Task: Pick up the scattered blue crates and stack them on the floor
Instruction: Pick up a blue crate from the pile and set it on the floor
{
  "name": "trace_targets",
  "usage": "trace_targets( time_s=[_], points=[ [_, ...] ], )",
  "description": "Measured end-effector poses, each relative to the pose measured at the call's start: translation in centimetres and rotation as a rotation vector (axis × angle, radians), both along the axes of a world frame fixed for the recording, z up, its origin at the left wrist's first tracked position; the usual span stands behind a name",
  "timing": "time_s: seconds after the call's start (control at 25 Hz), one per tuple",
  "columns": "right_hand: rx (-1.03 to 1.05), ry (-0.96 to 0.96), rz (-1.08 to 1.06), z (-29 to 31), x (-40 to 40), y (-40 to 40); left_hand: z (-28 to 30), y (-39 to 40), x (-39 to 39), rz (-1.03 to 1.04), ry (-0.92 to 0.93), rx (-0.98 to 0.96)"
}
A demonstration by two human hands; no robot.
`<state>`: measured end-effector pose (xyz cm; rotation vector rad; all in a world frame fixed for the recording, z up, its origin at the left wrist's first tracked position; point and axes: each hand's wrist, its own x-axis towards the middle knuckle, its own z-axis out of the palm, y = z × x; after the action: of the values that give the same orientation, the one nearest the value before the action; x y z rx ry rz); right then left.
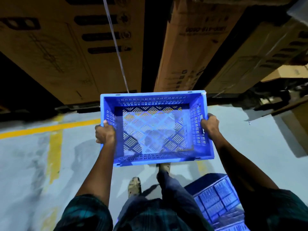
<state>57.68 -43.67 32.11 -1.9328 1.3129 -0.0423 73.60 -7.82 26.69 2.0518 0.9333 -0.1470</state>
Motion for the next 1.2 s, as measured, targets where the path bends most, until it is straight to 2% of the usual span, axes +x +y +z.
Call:
trace_targets(
  time_s=[0.2, 0.6, 0.76, 1.04, 1.2],
  points=[
    [0.083, 0.059, 0.072, -10.5, 5.6, -5.2, -7.8, -5.2, 4.0, 0.005, 0.056, 0.068],
    [0.114, 0.169, 0.106, -42.2, 13.7, -12.2, -38.5, -11.1, 10.8, -0.098, 0.200, 0.047],
    [0.122, 0.171, 0.111, -52.1, 15.0, -14.1, -48.2, -11.8, 11.9, -0.147, 0.247, -0.024],
    [0.118, 0.164, 0.091, -62.1, 16.6, -15.3, -56.2, -12.5, 12.1, -0.173, 0.252, -0.068],
    [0.109, 0.164, 0.102, -64.3, 17.1, -15.6, -57.5, -12.6, 12.5, -0.207, 0.242, -0.069]
  ],
)
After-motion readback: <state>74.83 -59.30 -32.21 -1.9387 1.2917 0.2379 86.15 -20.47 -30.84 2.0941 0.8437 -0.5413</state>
